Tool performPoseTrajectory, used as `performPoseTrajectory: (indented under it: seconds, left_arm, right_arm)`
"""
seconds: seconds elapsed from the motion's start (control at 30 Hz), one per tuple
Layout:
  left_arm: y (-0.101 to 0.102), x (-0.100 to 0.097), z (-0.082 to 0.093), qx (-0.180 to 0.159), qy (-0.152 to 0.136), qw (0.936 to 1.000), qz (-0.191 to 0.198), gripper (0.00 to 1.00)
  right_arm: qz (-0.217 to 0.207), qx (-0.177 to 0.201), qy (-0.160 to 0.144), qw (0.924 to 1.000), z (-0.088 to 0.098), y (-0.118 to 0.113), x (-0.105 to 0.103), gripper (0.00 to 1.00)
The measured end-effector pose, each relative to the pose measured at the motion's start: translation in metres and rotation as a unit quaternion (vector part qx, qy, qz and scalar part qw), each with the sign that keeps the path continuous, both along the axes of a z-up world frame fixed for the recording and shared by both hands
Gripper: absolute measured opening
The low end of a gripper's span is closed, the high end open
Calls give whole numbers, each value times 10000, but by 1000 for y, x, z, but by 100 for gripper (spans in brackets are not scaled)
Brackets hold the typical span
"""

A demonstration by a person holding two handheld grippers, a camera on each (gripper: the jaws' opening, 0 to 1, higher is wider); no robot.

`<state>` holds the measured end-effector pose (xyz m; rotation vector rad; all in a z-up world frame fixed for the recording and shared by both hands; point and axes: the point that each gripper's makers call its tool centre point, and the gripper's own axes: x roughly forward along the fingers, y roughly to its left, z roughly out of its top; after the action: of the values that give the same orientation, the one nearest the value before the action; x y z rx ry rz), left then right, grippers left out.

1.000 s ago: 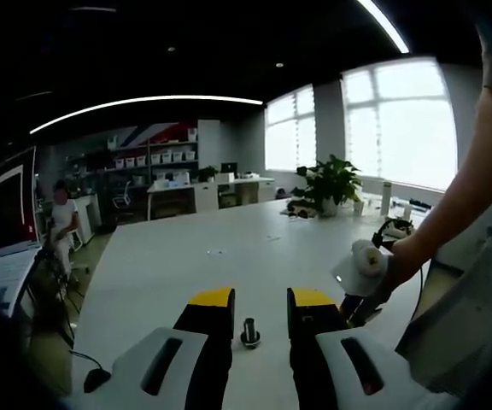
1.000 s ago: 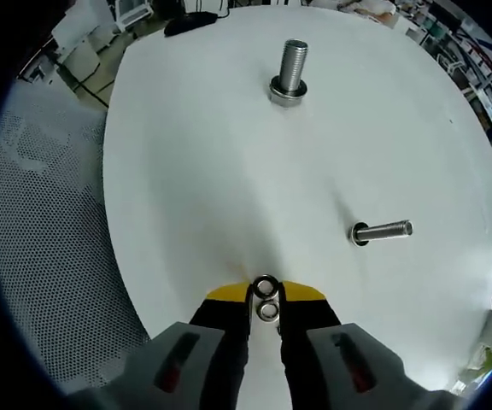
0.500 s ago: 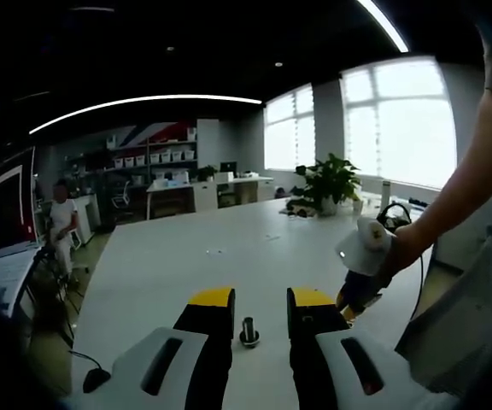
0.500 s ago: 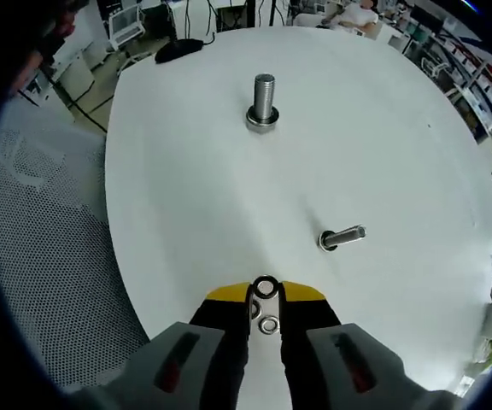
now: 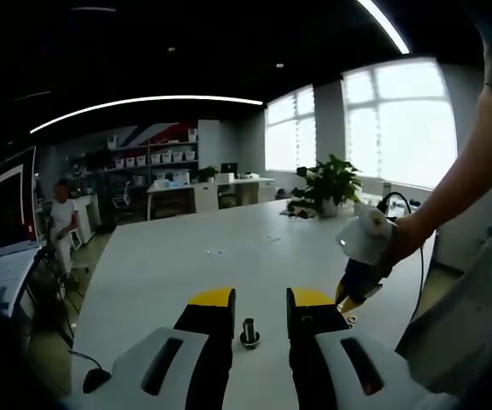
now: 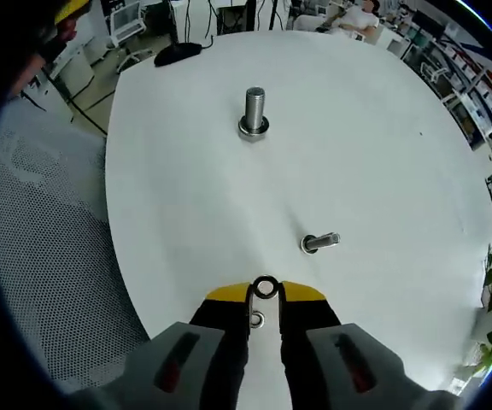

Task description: Place the washer onto the threaded stud by aligning its center hole with the stud, sliding it down to the base, and recovering from edge contact or off-axis alignment until the washer reaches the visible bottom stop.

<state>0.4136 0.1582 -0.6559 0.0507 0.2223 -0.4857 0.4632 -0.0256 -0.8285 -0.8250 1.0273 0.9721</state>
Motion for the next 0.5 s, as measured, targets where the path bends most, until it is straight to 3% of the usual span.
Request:
performPoseTrajectory:
  seconds: [0.5]
  left_arm:
    - [0,0,2,-46,-41,10000,9,22]
  right_arm:
    - [43,-58,-128,9999,21,-1,11,14]
